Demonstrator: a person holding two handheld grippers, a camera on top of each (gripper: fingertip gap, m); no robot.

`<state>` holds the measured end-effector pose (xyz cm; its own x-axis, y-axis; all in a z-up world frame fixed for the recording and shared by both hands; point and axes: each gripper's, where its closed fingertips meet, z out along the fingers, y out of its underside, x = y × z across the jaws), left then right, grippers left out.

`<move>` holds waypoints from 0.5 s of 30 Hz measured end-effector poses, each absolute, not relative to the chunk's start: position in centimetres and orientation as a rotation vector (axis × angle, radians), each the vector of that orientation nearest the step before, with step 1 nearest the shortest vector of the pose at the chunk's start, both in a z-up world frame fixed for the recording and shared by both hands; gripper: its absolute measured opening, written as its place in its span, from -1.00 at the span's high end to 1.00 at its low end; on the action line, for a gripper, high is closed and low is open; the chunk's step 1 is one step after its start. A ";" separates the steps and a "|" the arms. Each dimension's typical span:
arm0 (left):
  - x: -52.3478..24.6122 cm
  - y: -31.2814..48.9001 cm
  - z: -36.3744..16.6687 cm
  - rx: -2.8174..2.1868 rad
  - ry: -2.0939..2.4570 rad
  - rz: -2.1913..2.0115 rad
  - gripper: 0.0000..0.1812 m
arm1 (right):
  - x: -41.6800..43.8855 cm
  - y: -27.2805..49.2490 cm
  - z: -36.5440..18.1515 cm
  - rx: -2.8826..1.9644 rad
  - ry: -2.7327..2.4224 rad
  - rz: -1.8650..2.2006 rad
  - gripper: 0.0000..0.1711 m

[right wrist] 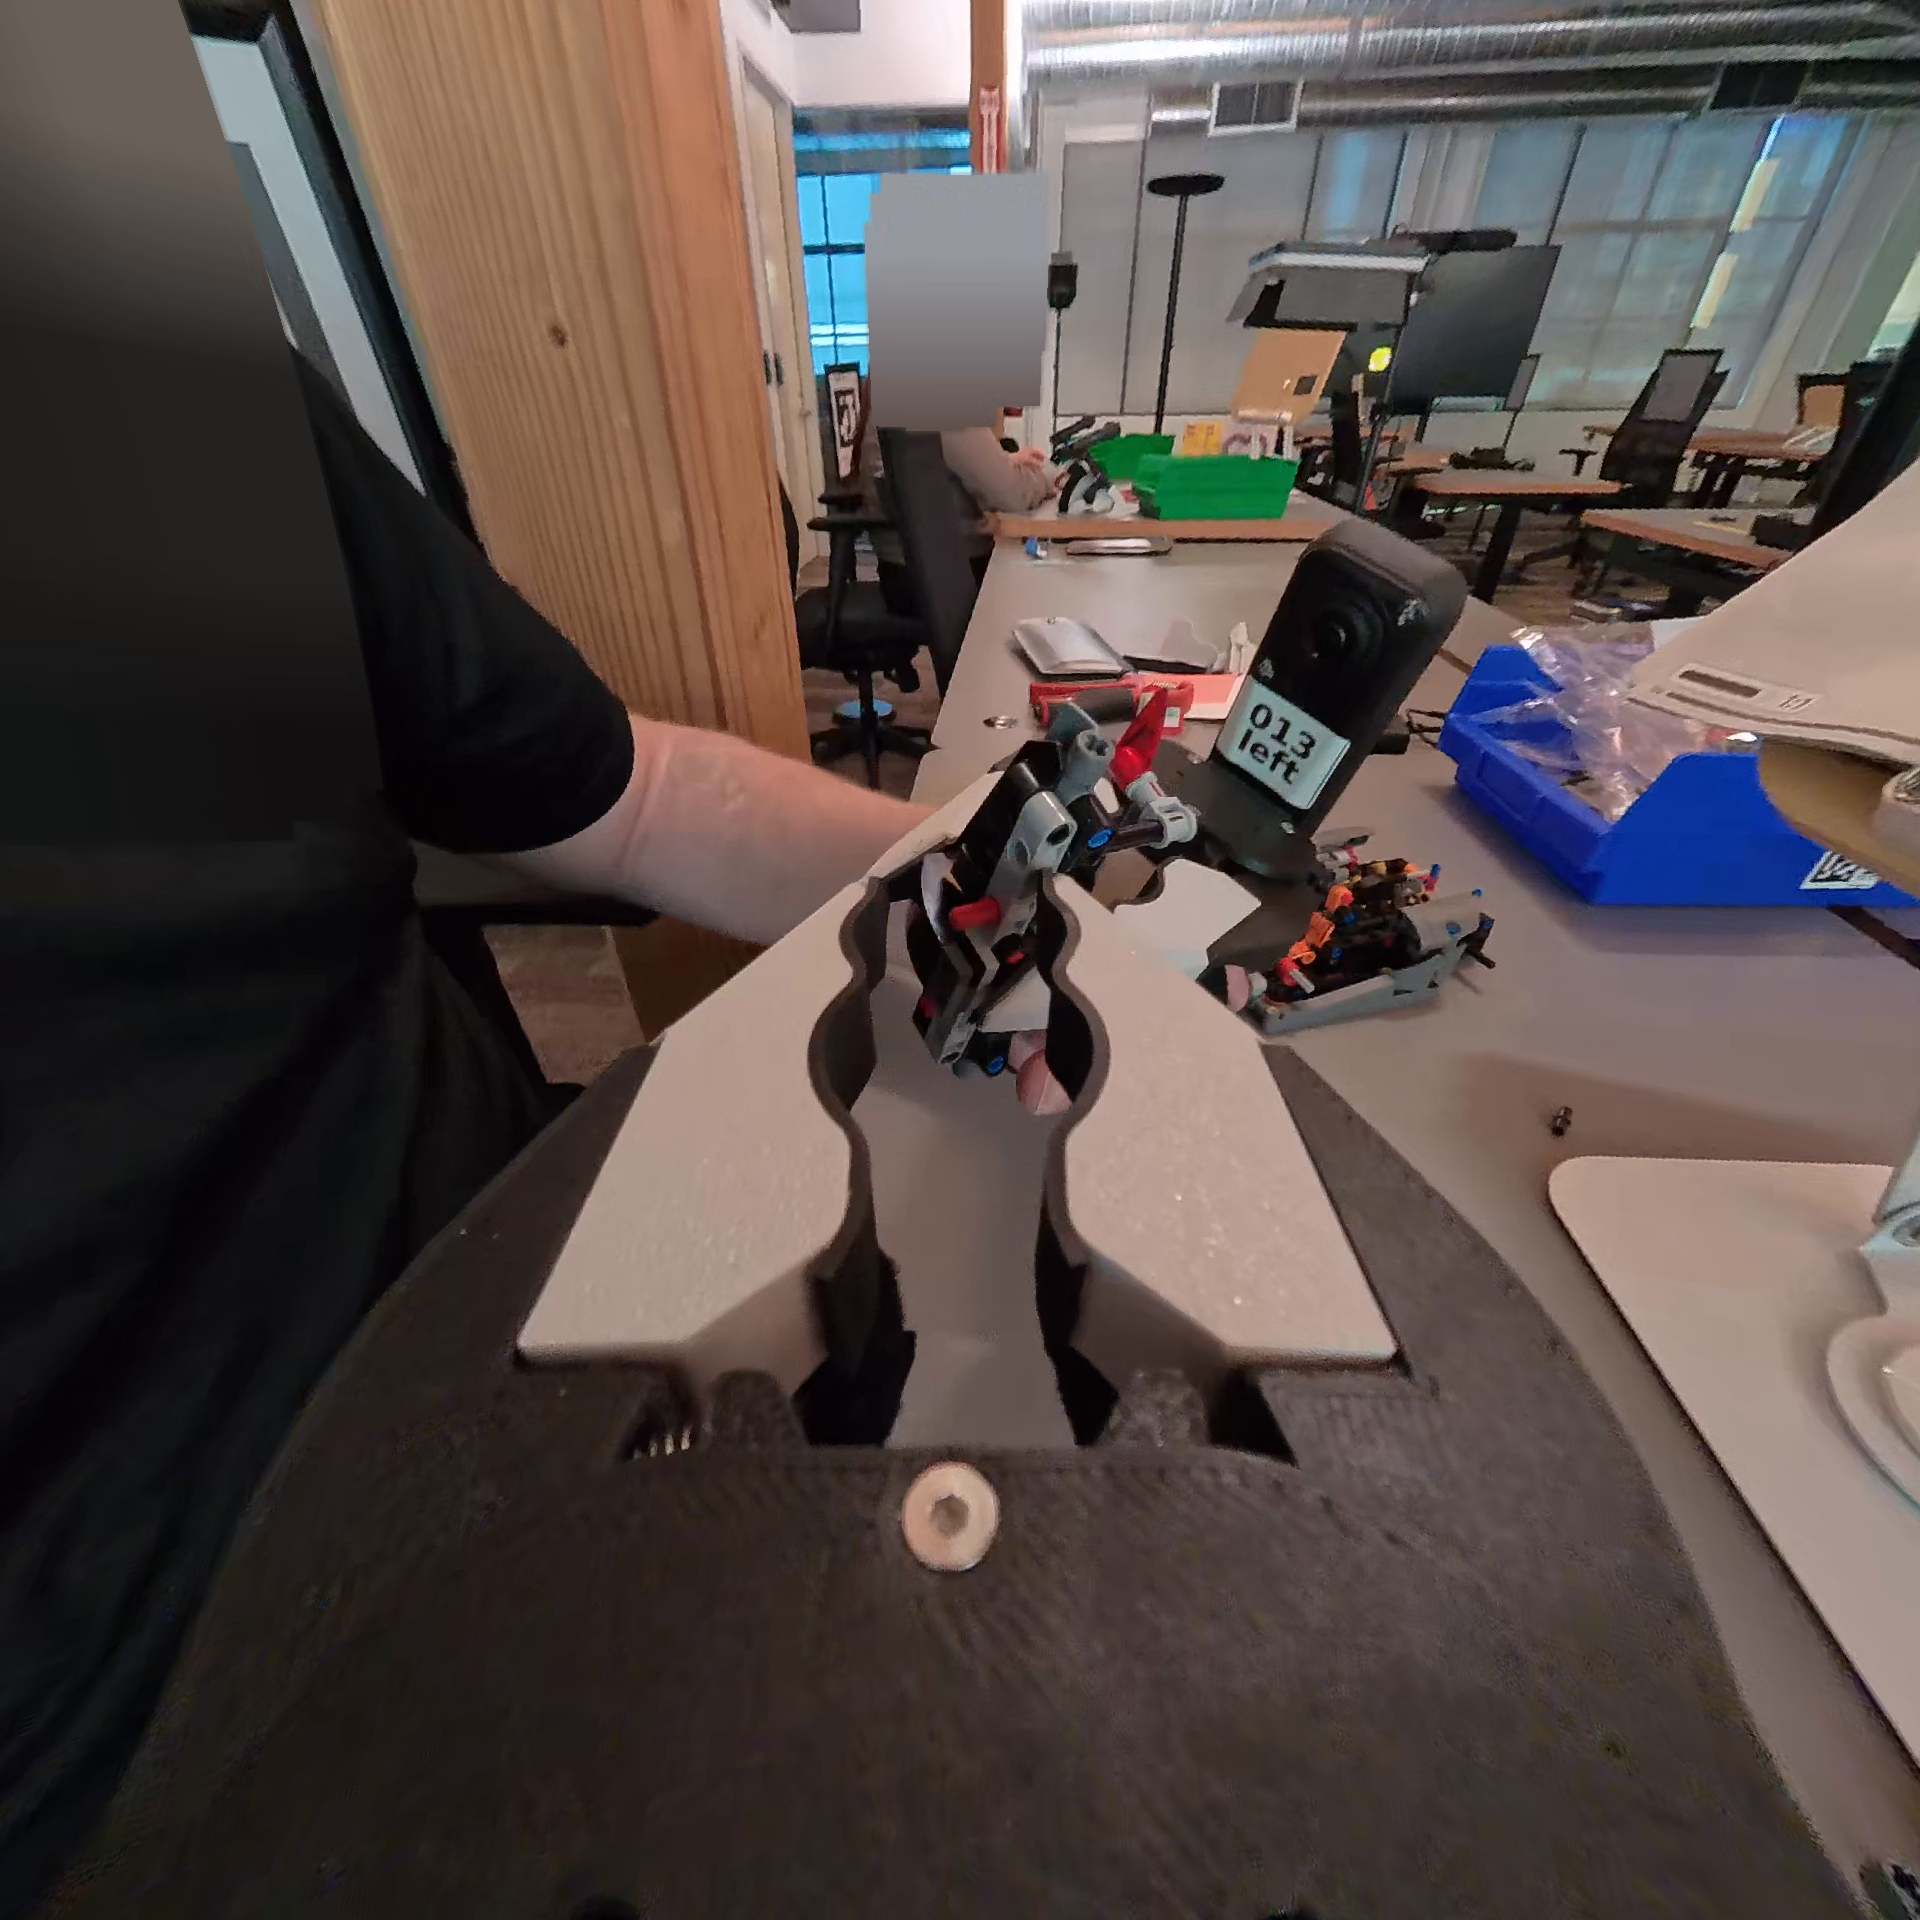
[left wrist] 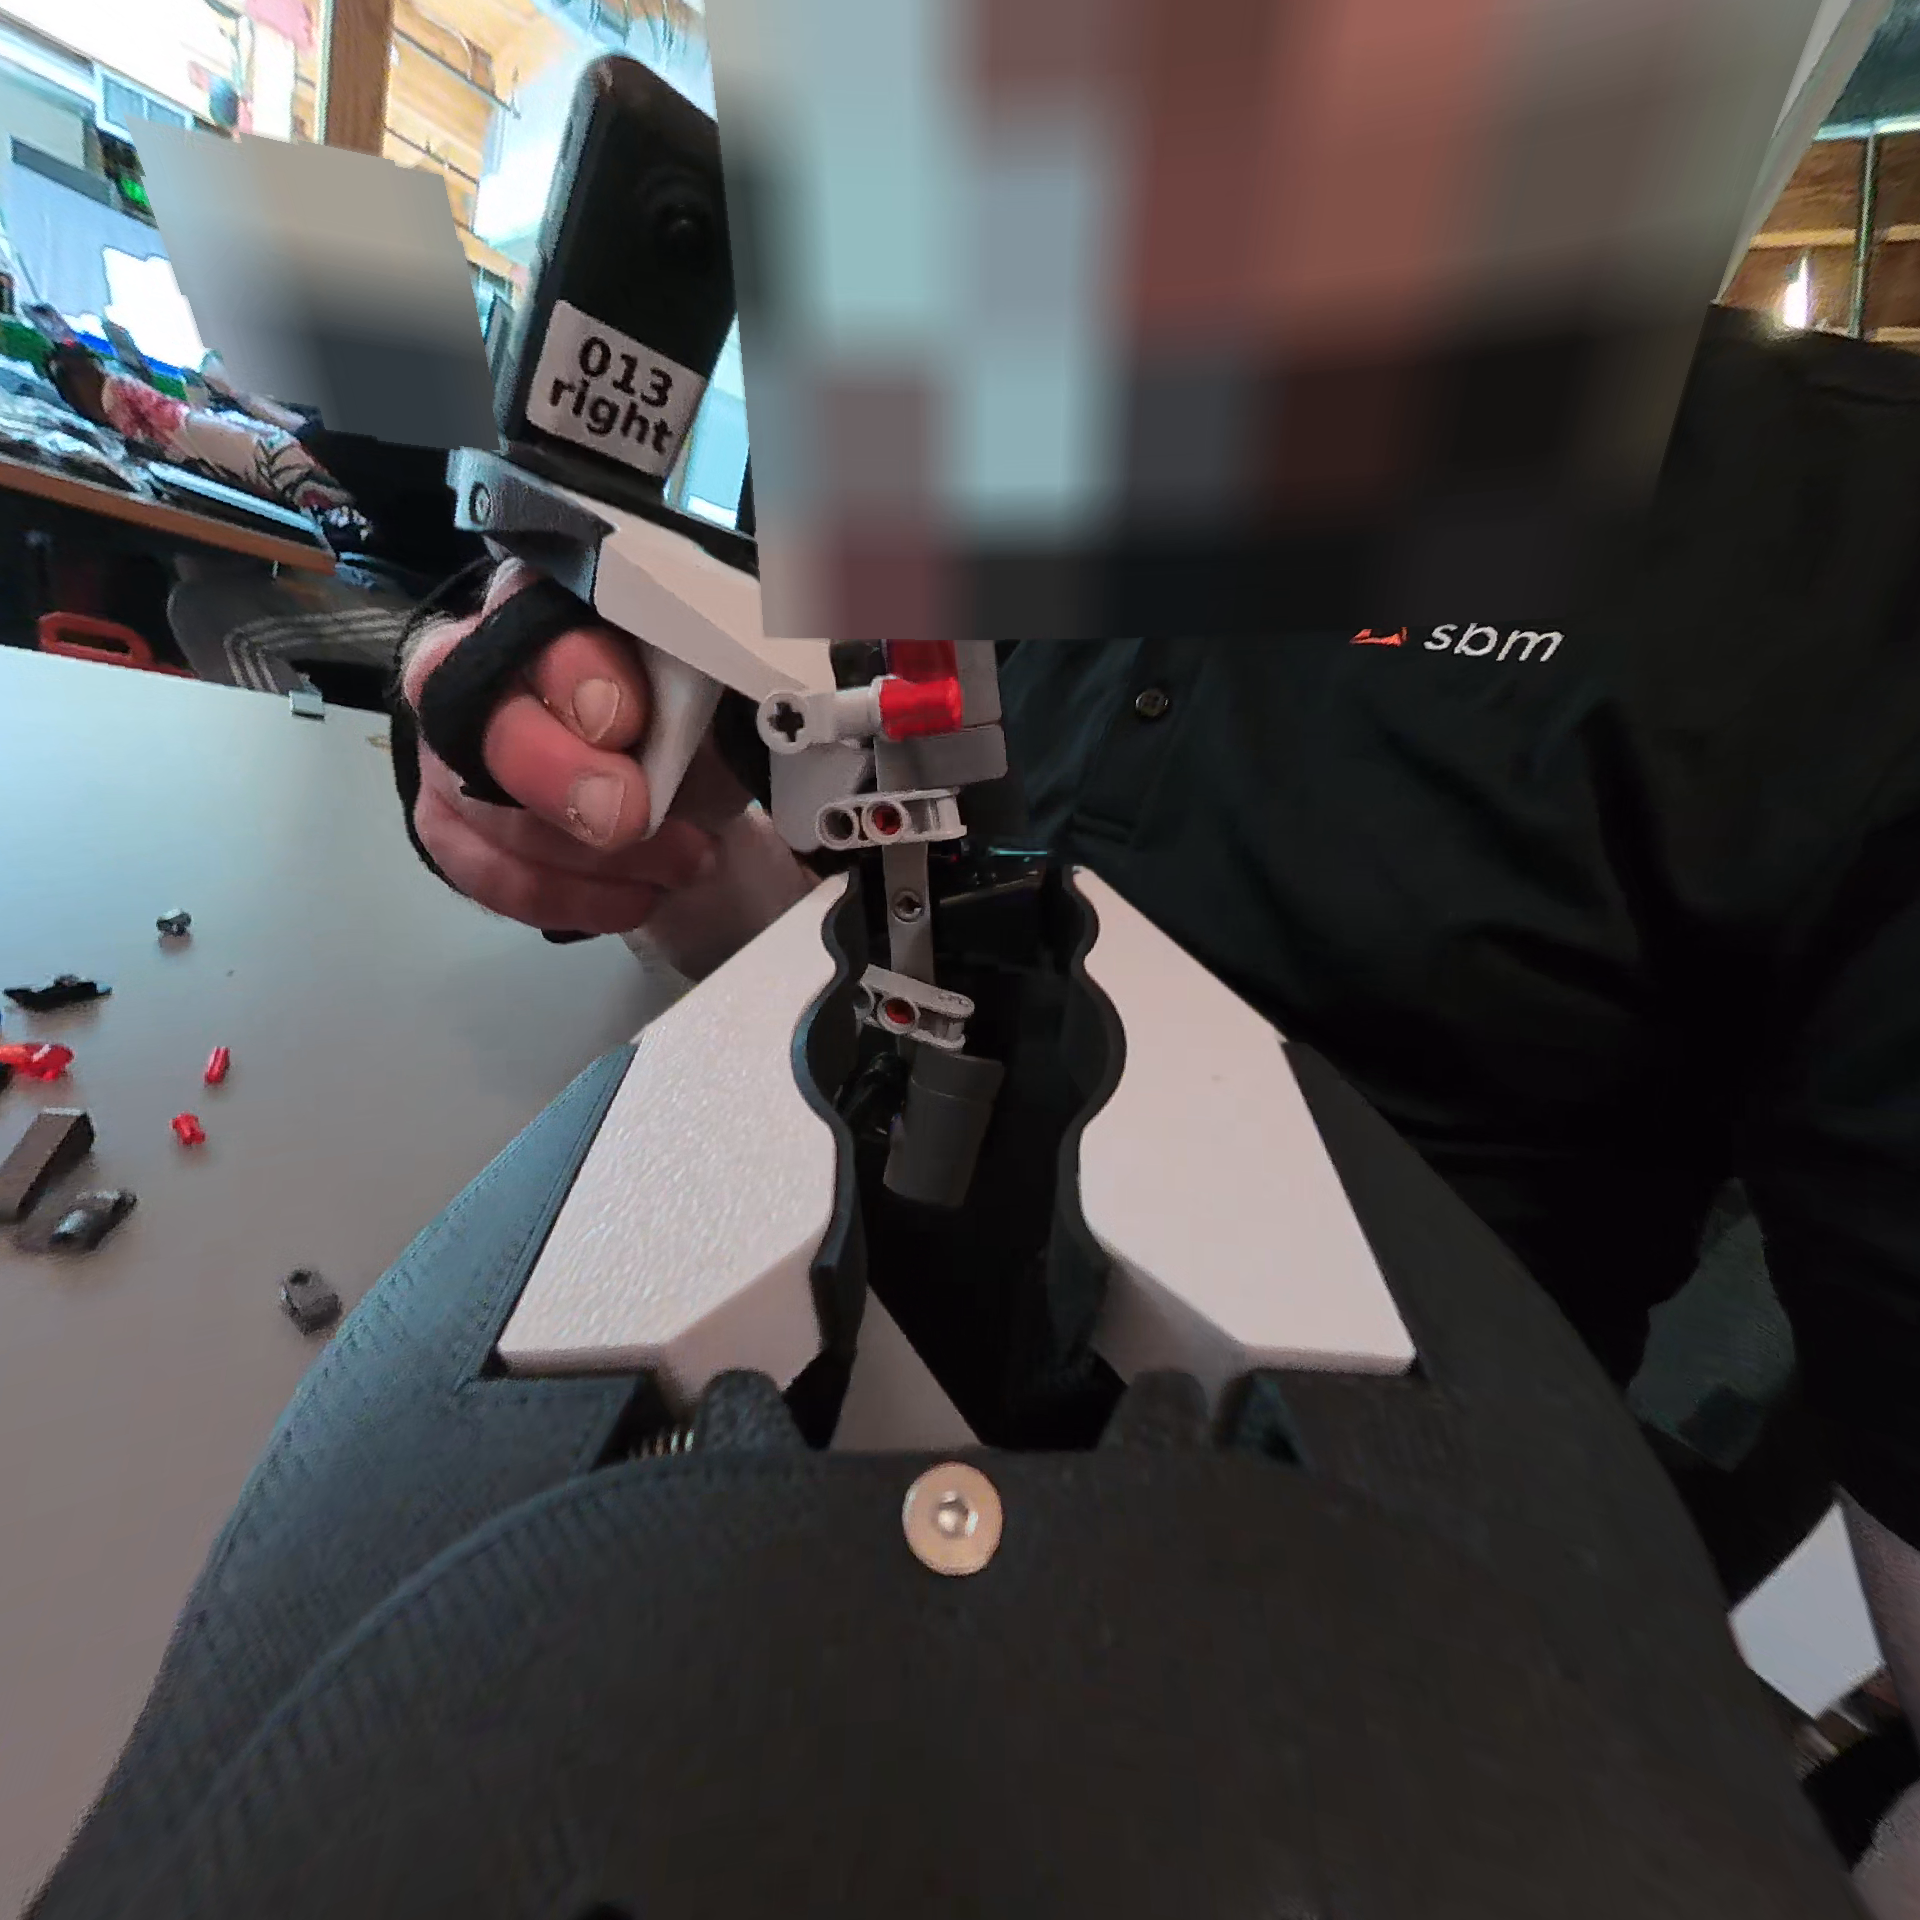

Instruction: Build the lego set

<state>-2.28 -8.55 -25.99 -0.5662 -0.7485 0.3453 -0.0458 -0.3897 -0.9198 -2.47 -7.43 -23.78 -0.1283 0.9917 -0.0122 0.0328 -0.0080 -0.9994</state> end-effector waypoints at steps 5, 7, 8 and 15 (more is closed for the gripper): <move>-1.4 -8.0 -25.0 -1.040 1.278 -2.023 0.63 | -1.9 -6.5 -22.9 -1.191 -1.247 1.328 0.69; -1.1 -7.7 -24.7 -1.016 1.243 -2.035 0.63 | -1.6 -6.0 -22.7 -1.194 -1.213 1.328 0.65; -1.0 -7.5 -24.4 -1.001 1.217 -2.042 0.64 | -1.5 -5.4 -22.9 -1.223 -1.196 1.319 0.59; 0.3 -6.8 -23.0 -0.924 1.051 -2.107 0.64 | -1.0 -3.8 -22.2 -1.237 -1.084 1.454 0.56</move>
<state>0.27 -6.82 -22.97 -0.5757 -0.7549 0.3143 0.2026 -0.5041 -0.8396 -1.03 -3.77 -22.20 -0.0817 0.9782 -0.1907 -0.0964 -0.1982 -0.9754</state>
